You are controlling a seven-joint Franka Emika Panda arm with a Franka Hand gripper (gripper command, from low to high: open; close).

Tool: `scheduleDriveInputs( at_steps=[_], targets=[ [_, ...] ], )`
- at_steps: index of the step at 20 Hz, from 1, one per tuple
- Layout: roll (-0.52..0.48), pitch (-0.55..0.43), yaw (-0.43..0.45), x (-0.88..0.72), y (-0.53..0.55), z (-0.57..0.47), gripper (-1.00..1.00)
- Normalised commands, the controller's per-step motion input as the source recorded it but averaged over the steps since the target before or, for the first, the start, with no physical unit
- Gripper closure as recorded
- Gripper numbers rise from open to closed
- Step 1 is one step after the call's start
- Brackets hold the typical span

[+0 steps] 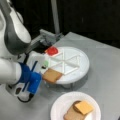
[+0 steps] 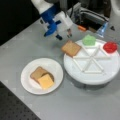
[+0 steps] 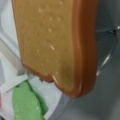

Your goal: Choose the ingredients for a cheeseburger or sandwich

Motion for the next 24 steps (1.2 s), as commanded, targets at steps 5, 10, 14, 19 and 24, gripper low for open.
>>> scheduleDriveInputs(
  at_steps=[5, 10, 14, 19, 24],
  targets=[
    [0.459, -0.053, 0.113, 0.25, -0.26, -0.08, -1.00],
    [0.354, -0.045, 0.130, 0.27, -0.24, -0.11, -1.00],
    [0.304, -0.024, 0.140, 0.29, -0.22, -0.11, -1.00],
    [0.270, -0.014, 0.152, 0.29, -0.16, -0.07, -1.00],
    [0.252, -0.025, 0.138, 0.28, -0.13, -0.05, -1.00]
  ],
)
